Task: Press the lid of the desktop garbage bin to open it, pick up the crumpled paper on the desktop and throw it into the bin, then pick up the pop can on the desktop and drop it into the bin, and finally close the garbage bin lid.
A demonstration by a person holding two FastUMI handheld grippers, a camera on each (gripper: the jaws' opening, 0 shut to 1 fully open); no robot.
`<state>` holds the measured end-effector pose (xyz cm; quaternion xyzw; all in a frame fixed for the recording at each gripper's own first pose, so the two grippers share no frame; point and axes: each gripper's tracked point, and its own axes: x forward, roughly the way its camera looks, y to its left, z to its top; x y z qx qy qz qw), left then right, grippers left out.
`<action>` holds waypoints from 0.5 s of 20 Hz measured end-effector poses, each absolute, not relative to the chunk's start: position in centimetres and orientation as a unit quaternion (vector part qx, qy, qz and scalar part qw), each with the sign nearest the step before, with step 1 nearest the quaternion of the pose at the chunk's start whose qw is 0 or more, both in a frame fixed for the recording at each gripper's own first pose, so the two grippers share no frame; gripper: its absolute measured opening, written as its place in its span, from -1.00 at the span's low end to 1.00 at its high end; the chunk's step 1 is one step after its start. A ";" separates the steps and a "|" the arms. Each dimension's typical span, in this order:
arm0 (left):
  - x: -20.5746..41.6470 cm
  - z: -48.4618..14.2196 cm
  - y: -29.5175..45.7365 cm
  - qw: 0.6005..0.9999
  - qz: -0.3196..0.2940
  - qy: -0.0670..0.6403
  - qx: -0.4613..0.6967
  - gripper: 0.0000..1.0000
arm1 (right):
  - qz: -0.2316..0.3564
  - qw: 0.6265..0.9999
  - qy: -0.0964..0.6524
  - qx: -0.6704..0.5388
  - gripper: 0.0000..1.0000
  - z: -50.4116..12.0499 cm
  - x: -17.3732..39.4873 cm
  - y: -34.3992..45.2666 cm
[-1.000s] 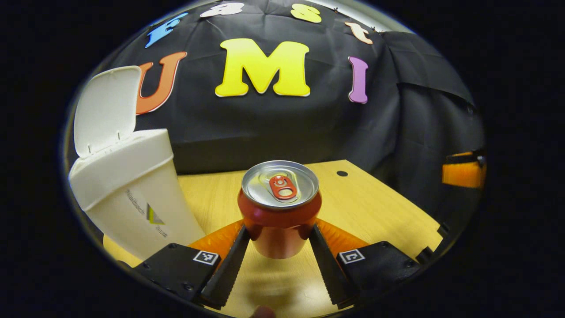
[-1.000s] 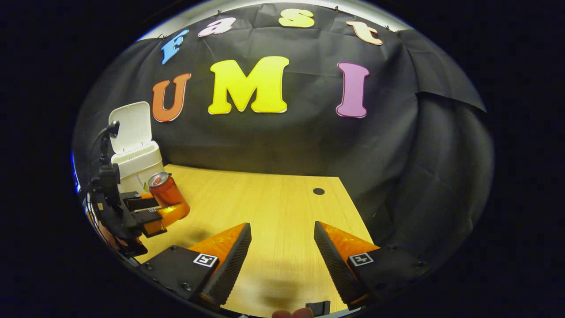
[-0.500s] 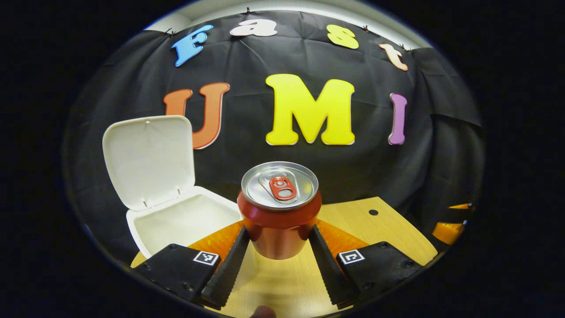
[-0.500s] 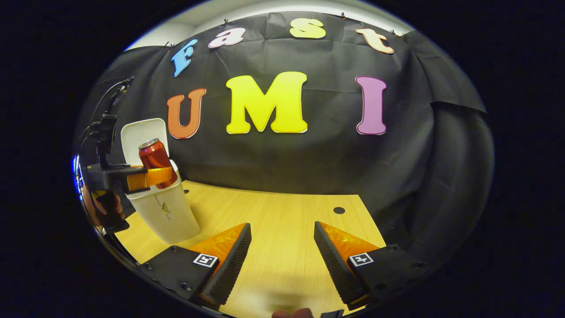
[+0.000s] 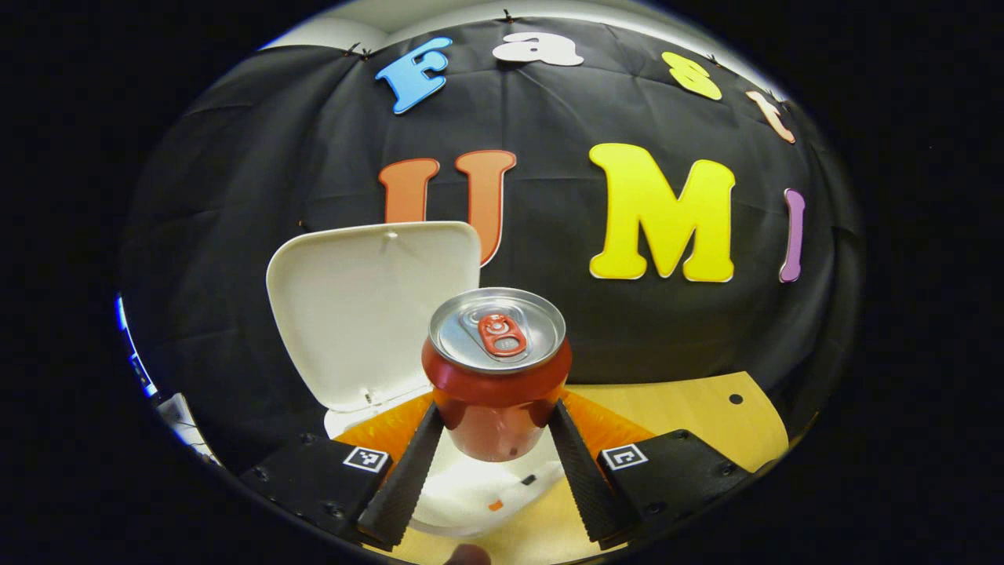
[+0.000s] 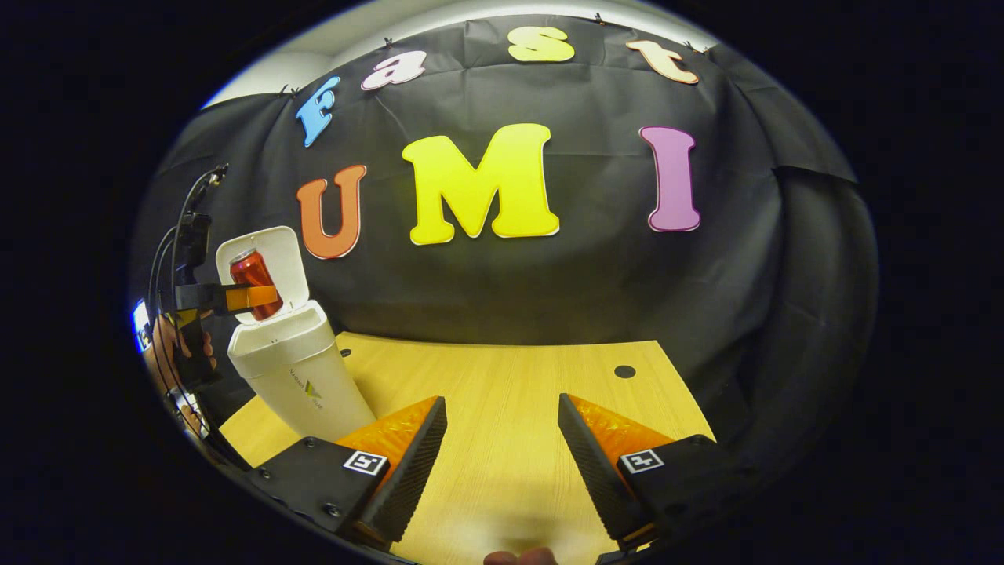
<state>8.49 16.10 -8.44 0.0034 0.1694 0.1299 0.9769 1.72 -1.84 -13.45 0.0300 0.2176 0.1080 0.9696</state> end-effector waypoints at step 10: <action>9.1 -12.0 19.0 0.966 0.154 0.205 -0.019 0.70 | 0.118 0.967 0.223 0.017 0.83 -13.5 1.7 0.1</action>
